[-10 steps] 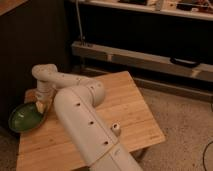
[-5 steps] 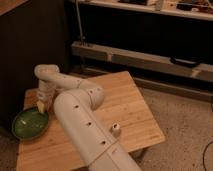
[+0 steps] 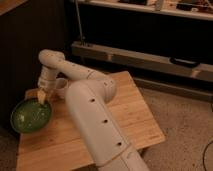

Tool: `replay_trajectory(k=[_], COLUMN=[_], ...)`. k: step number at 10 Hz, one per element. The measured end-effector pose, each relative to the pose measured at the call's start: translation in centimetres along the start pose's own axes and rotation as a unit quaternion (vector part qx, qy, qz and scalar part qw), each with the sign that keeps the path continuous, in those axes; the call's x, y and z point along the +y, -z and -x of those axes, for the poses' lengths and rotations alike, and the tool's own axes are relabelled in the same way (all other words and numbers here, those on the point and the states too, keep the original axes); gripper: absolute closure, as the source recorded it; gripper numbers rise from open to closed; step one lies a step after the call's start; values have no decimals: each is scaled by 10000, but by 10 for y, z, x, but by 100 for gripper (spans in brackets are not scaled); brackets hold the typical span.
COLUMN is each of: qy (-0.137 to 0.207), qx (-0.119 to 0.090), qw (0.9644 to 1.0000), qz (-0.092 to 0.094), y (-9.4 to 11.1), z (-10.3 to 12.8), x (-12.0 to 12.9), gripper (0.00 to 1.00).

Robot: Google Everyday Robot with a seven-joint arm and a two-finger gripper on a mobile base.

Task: Pick up the ceramic bowl

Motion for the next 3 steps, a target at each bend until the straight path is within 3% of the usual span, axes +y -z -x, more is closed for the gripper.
replay_trajectory(k=[3], qy=[340], qx=[115], qw=[9990], qz=[249], y=[17], z=[-4], x=[19], gripper=[100])
